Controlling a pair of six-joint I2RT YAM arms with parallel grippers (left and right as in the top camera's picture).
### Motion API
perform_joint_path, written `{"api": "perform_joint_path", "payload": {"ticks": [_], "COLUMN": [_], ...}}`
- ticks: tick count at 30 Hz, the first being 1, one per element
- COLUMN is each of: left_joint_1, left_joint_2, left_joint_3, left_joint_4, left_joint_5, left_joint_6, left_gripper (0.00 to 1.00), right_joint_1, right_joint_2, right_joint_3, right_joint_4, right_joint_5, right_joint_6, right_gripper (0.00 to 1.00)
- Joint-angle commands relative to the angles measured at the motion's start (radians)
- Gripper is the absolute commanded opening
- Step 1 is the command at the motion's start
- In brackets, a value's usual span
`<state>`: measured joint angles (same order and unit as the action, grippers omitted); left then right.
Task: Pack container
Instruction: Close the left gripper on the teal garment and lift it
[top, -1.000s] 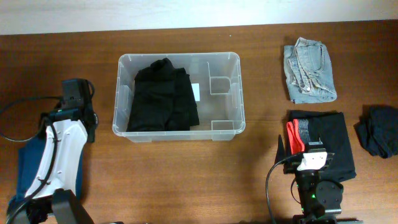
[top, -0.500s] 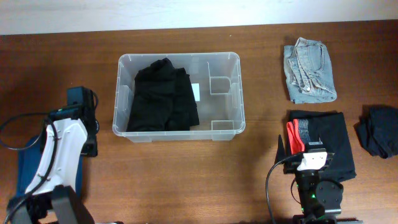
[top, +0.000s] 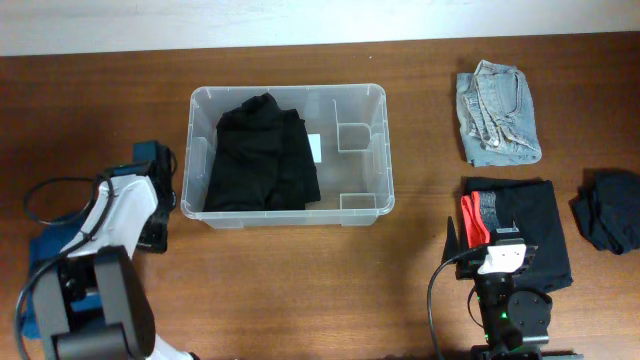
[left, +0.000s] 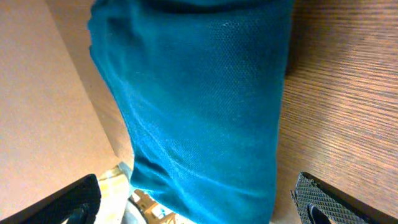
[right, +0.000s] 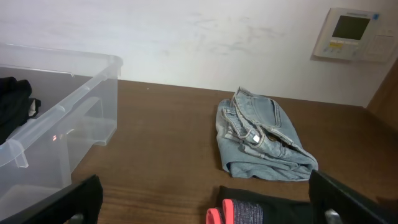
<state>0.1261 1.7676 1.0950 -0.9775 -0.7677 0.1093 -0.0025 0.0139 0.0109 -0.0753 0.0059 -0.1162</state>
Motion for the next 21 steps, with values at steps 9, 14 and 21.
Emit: {"api": "perform_joint_path", "payload": {"ticks": [9, 14, 21], "left_joint_1": [-0.001, 0.002, 0.002], "left_joint_2": [0.115, 0.134, 0.134], "left_joint_3": [-0.003, -0.028, -0.084], "left_joint_4": [0.015, 0.045, 0.101], "left_joint_5": [-0.112, -0.113, -0.151], "left_joint_6": [-0.149, -0.167, -0.178], "left_gripper": [1.00, 1.00, 1.00], "right_joint_1": [-0.006, -0.006, -0.006], "right_joint_2": [-0.010, -0.010, -0.010], "right_joint_3": [-0.005, -0.005, -0.005], "right_joint_4": [-0.006, -0.006, -0.006], "right_joint_5": [0.005, 0.005, 0.005], "right_joint_6": [-0.003, -0.003, -0.003], "right_gripper": [0.98, 0.98, 0.98]}}
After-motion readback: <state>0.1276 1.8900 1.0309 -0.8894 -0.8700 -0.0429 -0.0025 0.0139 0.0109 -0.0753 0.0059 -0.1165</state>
